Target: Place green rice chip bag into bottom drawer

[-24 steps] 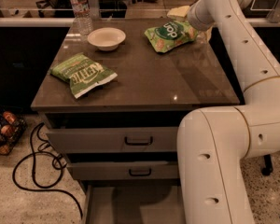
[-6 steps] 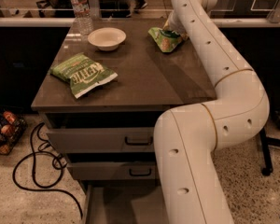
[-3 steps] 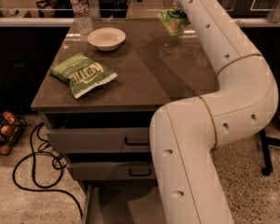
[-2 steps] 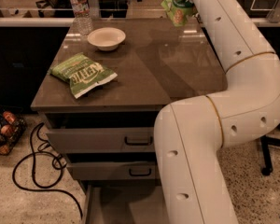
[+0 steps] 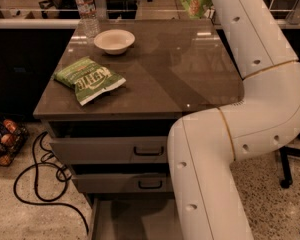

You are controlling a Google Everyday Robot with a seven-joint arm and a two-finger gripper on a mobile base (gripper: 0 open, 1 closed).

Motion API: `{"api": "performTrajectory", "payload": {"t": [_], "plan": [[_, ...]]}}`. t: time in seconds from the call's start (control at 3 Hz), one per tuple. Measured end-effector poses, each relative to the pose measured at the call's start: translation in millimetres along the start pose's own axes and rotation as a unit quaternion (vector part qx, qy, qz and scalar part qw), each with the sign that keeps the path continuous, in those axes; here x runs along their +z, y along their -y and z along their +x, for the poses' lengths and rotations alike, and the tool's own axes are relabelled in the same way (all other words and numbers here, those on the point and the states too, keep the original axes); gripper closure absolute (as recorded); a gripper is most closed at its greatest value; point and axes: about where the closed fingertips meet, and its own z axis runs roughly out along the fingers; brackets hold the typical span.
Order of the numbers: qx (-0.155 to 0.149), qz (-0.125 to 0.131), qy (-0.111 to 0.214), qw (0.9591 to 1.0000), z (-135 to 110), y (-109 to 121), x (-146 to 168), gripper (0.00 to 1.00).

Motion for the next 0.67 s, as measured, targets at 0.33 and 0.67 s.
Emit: {"api": "performTrajectory", "payload": {"t": [0.33,0.67], "plan": [[-0.002,-0.015,0.015,0.9998,-6.7,-9.8,-17.8,1.0],[-0.002,-0.015,0.015,0.9998,-6.7,-9.8,-17.8,1.0]]}}
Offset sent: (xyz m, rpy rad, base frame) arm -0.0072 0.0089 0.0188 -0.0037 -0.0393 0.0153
